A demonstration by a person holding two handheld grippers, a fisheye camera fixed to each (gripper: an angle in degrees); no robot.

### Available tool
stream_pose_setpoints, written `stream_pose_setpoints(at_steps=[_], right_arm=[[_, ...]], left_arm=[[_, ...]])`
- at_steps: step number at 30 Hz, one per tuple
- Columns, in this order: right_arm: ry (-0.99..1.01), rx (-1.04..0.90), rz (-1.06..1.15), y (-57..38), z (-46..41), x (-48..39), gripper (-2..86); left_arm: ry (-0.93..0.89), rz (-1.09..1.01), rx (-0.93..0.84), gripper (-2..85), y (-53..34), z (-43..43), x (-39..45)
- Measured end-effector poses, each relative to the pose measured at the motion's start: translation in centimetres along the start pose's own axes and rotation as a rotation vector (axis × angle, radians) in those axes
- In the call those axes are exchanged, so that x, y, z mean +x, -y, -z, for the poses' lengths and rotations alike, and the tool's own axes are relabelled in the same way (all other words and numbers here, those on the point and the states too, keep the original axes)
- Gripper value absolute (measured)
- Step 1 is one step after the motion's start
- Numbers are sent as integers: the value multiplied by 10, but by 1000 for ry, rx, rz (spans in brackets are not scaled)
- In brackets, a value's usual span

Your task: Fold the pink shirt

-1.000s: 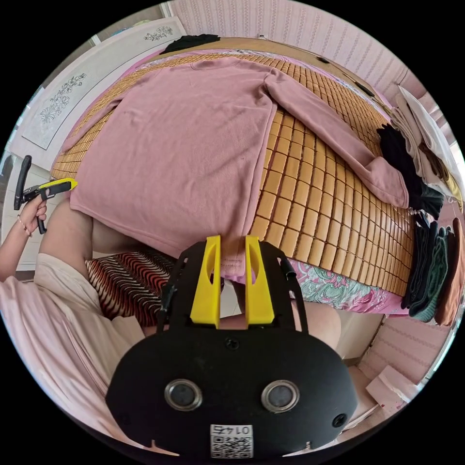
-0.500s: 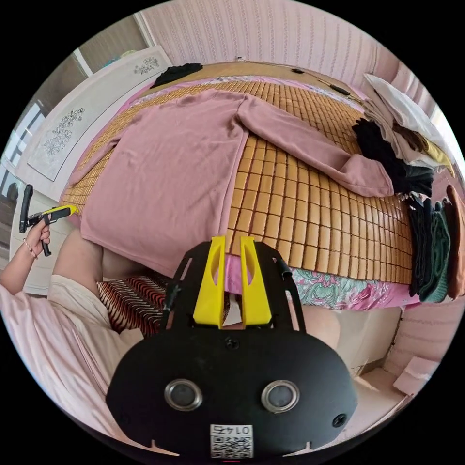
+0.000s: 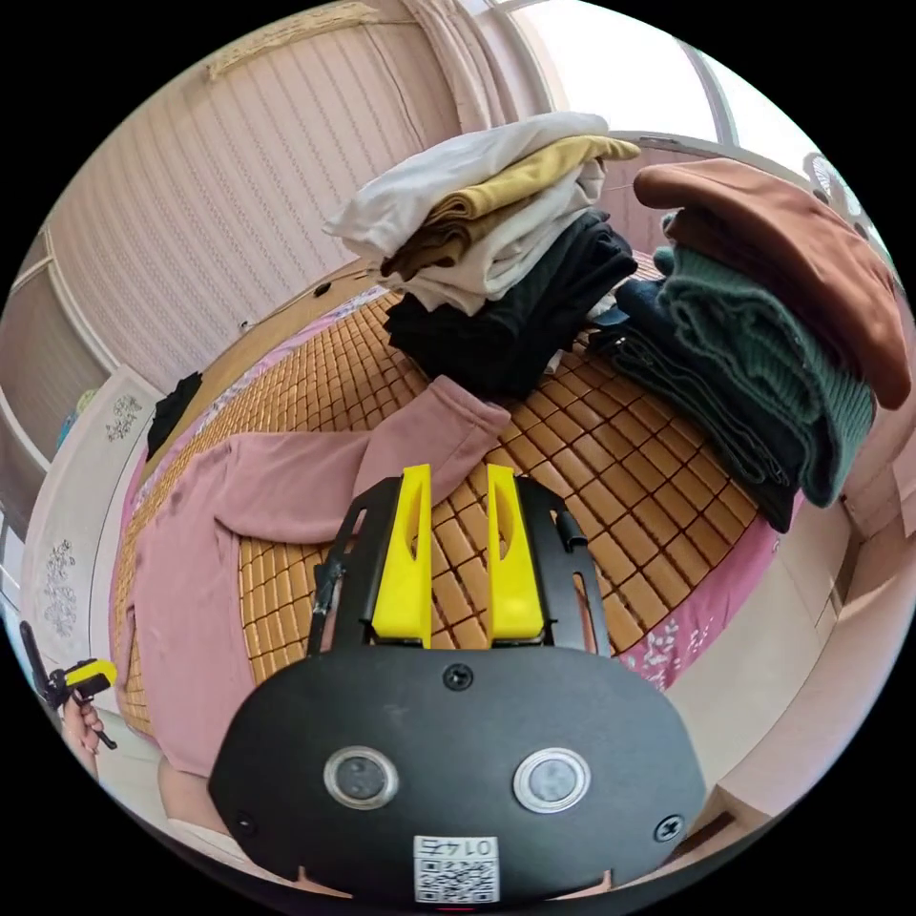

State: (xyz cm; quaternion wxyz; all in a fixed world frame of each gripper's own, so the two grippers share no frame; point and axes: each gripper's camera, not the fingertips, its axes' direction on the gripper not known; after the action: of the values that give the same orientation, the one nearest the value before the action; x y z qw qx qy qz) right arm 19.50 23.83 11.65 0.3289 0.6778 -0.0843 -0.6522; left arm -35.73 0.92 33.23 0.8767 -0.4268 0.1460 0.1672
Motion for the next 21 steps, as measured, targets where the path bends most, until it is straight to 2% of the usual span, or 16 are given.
stream_pose_setpoints(at_steps=[7, 14, 16, 19, 21], right_arm=[[31, 24, 6, 29, -17, 41, 99], [-12, 110, 238, 46, -5, 46, 73], [25, 49, 279, 56, -10, 52, 52], [163, -143, 298, 73, -21, 69, 12], [234, -226, 360, 76, -3, 88, 2]], left_arm=[[-68, -200, -49, 43, 101, -60, 80], [-137, -368, -58, 42, 179, -109, 162], [-143, -408, -78, 43, 193, -122, 179], [-143, -459, -87, 44, 216, -140, 204], [-157, -477, -81, 44, 234, -150, 221]])
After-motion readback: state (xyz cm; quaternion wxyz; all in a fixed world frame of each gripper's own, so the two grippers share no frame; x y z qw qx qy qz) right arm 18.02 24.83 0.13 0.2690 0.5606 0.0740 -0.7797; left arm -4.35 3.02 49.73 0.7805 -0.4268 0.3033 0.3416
